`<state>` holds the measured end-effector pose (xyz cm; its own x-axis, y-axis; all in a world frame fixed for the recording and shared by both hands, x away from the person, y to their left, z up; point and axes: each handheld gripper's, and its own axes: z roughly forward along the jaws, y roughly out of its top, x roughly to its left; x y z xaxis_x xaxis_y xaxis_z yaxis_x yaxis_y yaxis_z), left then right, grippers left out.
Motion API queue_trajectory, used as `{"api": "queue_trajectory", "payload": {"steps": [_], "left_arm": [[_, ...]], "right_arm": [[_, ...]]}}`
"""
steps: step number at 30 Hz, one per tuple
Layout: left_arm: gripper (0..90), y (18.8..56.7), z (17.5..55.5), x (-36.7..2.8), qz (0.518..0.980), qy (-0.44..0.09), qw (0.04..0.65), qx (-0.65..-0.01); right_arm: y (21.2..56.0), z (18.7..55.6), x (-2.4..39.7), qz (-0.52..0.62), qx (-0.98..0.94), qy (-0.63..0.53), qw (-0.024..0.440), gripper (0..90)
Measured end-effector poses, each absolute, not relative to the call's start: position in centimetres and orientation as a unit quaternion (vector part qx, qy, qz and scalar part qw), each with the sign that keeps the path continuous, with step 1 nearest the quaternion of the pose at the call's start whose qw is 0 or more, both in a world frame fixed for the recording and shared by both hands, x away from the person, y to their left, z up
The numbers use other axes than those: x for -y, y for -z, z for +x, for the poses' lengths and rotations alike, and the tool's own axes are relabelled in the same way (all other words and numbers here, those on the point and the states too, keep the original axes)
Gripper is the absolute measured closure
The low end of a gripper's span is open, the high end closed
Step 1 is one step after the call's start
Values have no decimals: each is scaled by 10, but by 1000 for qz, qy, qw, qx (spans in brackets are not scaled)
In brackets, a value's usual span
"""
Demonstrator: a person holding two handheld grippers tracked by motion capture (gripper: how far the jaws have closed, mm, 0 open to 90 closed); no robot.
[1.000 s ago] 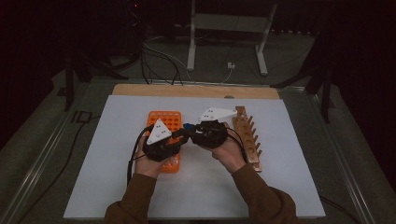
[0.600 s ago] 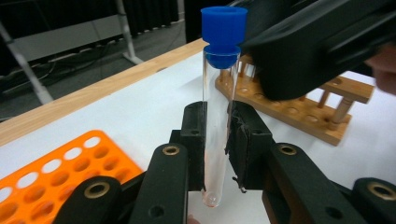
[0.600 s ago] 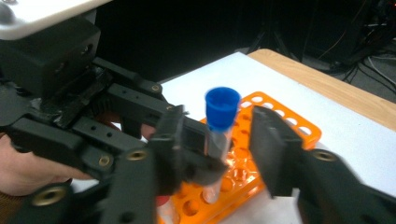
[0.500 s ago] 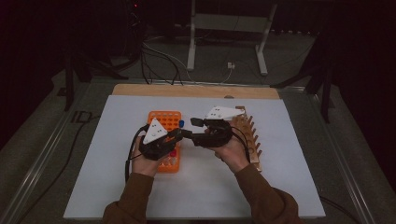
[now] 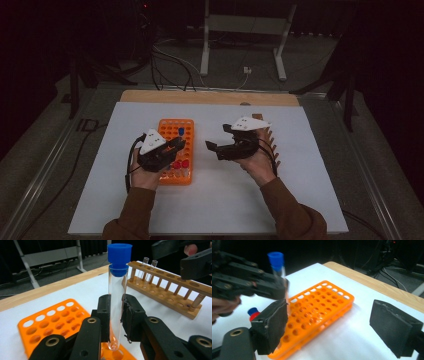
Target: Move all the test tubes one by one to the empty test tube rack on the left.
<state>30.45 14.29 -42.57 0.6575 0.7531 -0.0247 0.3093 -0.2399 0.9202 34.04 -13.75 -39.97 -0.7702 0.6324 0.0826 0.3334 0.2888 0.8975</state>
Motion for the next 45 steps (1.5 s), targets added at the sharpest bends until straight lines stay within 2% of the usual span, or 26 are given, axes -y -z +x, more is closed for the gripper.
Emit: {"api": "queue_trajectory", "payload": {"steps": [6,14,22,31,45], "left_arm": [[773,428,299,-156,749,-216,510,-364],[773,433,291,-173,742,-212,511,-379],[773,444,283,-186,740,-205,506,-393],[773,457,274,-189,749,-187,496,-397],[777,476,262,-186,790,-177,440,-389]], "right_arm": [[405,341,151,315,-786,-509,153,48],[407,338,165,320,-782,-510,162,5],[407,335,175,328,-776,-508,177,4],[415,334,181,336,-776,-506,173,4],[419,332,193,342,-774,-503,177,4]]}}
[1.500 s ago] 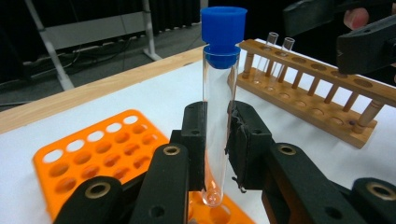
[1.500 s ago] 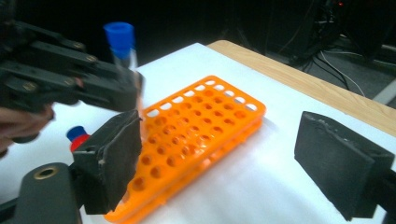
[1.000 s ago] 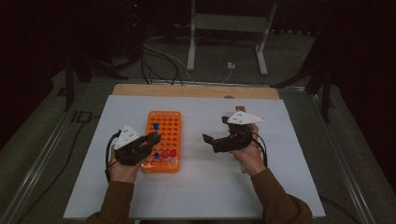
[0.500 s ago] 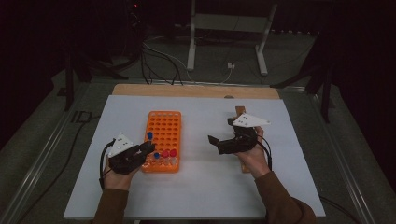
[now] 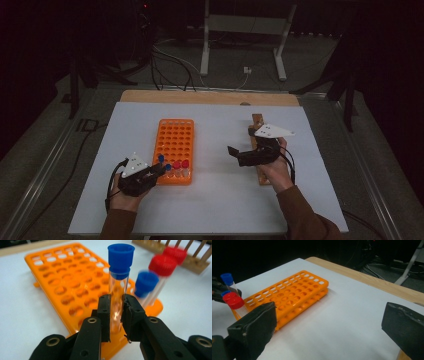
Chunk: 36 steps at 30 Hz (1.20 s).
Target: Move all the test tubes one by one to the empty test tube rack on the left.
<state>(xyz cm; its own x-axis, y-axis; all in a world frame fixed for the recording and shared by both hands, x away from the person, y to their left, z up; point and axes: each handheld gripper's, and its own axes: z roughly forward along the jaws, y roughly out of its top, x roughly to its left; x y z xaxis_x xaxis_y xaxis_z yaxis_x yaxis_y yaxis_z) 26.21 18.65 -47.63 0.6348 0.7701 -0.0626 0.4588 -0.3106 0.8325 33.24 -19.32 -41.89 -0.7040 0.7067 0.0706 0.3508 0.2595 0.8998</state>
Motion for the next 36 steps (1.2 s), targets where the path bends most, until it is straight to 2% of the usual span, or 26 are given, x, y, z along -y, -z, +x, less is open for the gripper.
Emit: {"api": "queue_trajectory", "payload": {"steps": [12,20,36], "left_arm": [[778,483,259,-181,817,-187,395,-376],[759,483,259,-181,818,-186,392,-378],[297,457,252,-201,760,-191,490,-382]], "right_arm": [[421,332,201,346,-772,-502,179,5],[420,332,202,345,-773,-502,179,5],[419,338,217,357,-768,-492,200,6]]}}
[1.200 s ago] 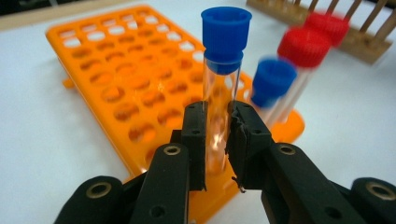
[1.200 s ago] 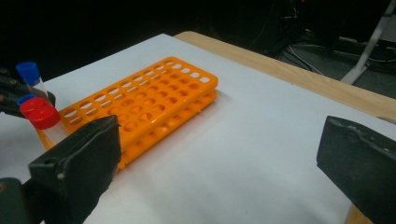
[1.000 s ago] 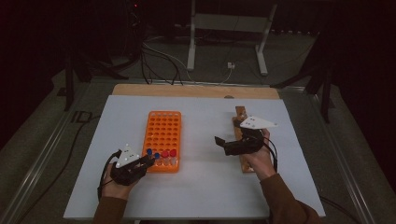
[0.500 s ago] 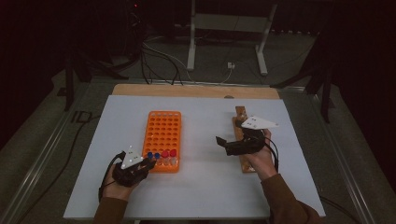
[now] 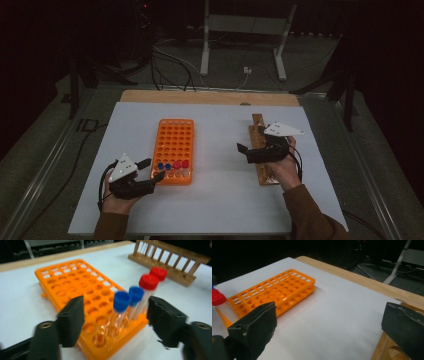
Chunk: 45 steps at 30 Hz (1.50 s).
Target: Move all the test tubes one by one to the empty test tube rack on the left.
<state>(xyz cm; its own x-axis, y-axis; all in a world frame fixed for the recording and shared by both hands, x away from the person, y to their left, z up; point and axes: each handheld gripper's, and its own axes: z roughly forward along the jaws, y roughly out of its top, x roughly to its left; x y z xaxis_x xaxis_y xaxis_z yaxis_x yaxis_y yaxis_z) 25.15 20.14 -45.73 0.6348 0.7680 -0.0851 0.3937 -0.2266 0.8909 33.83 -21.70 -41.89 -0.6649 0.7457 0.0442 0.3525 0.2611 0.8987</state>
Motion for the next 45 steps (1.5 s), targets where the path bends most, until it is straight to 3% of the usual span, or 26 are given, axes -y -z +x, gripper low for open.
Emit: {"api": "queue_trajectory", "payload": {"steps": [7,11,19,27,34,45], "left_arm": [[152,445,264,-200,737,-210,504,-400],[18,439,272,-197,729,-212,505,-410],[3,436,281,-198,708,-221,516,-428],[11,437,284,-201,704,-218,520,-432],[11,436,287,-199,706,-214,519,-433],[16,436,288,-194,710,-212,517,-430]], "right_arm": [[420,344,231,367,-769,-474,224,6],[422,353,242,387,-764,-460,234,6],[432,378,260,428,-756,-436,235,80],[450,393,265,448,-758,-414,233,417],[455,398,260,450,-755,-407,249,619],[458,401,257,462,-750,-399,257,741]]}}
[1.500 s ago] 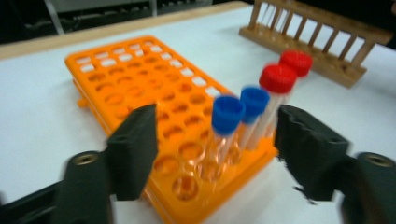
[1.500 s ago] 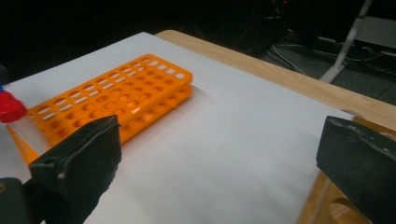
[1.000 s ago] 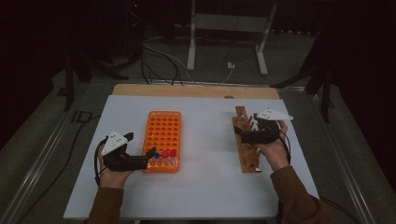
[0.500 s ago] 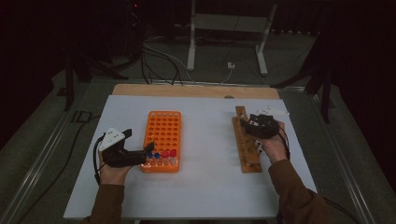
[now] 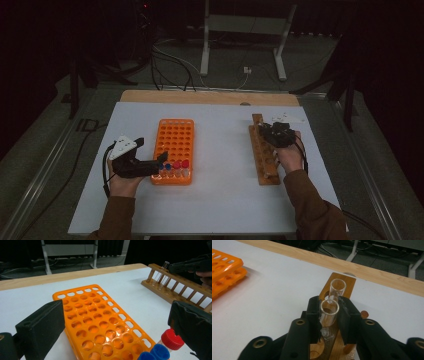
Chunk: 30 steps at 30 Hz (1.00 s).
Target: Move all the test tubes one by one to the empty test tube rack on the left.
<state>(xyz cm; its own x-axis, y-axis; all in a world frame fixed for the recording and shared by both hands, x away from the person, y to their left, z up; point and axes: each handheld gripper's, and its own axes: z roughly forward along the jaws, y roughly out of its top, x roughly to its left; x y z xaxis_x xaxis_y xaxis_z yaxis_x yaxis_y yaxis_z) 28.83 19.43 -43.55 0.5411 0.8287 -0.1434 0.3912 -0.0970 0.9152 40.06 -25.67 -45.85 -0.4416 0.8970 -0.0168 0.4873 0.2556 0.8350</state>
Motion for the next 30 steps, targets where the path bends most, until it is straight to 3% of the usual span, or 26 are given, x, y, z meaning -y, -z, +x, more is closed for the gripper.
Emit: {"api": "queue_trajectory", "payload": {"steps": [14,30], "left_arm": [[17,432,291,-189,717,-206,516,-421],[24,421,295,-172,723,-214,519,-402]], "right_arm": [[450,396,256,457,-745,-407,265,765],[408,379,267,440,-720,-453,289,765]]}}
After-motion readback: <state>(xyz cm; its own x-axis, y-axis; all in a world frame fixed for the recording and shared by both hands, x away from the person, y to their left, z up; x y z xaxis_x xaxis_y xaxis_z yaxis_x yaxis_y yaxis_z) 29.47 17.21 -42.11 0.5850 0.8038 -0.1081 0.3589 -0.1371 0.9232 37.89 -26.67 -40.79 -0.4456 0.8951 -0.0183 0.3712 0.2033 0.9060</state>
